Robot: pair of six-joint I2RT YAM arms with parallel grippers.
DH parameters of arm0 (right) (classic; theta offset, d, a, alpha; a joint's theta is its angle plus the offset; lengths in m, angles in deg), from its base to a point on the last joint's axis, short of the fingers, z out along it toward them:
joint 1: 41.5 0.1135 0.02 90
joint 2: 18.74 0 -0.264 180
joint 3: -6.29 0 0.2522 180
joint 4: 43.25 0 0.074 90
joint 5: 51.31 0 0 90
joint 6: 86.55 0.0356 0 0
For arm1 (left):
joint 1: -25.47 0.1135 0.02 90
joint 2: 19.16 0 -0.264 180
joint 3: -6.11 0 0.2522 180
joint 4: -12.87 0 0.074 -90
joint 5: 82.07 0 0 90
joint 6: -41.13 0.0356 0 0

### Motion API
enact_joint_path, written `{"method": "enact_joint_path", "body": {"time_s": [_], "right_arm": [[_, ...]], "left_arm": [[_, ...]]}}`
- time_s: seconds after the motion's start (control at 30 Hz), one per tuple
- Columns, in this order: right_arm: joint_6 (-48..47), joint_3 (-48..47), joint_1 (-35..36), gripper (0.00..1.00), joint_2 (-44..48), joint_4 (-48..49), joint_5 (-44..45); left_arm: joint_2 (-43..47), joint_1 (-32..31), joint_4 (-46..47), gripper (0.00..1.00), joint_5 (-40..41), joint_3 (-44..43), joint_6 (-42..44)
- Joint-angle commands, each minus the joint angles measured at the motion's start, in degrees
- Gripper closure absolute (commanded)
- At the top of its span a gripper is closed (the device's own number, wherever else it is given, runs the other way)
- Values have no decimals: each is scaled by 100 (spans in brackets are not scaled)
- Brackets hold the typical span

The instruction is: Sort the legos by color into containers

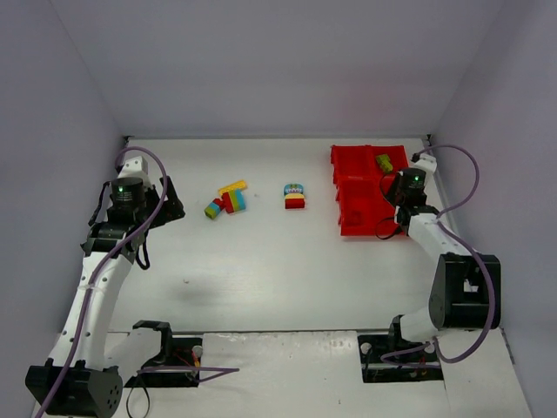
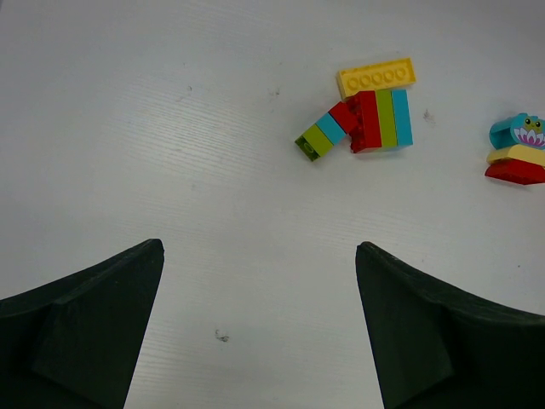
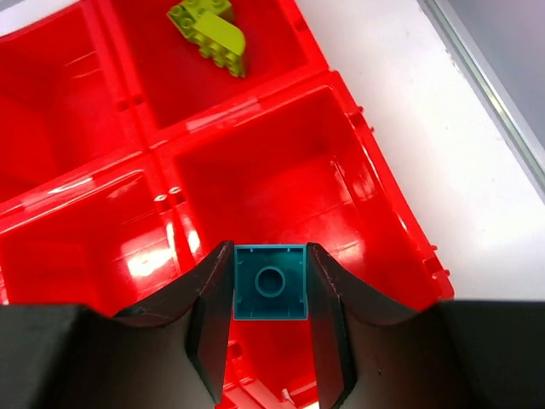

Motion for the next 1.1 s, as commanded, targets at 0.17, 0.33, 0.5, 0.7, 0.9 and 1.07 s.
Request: {"method": "enact_joint_path", "body": {"time_s": [0.17,0.33,0.5,0.7,0.9,1.07], "right_arm": [[360,-201,-85,45,-251,57,107],[325,-271,-68,34,-76,4,-120],[237,-377,64,34,320,101,-815],[123,-378,739,34,715,145,-833],[211,-88,960,34,874,399,-1316],[299,308,1048,34,1041,725,-1694]], "left_arm": [[-17,34,295,12,-288,-85,-53],[-149,34,339,12,-412,-103,-36],[-404,17,304,12,-403,-208,-27],[-1185,-492,129,12,60,-893,-80],[-2731,-1213,-126,12,318,-2254,377],[-4252,-1416,-153,12,10,-3571,1843]]}}
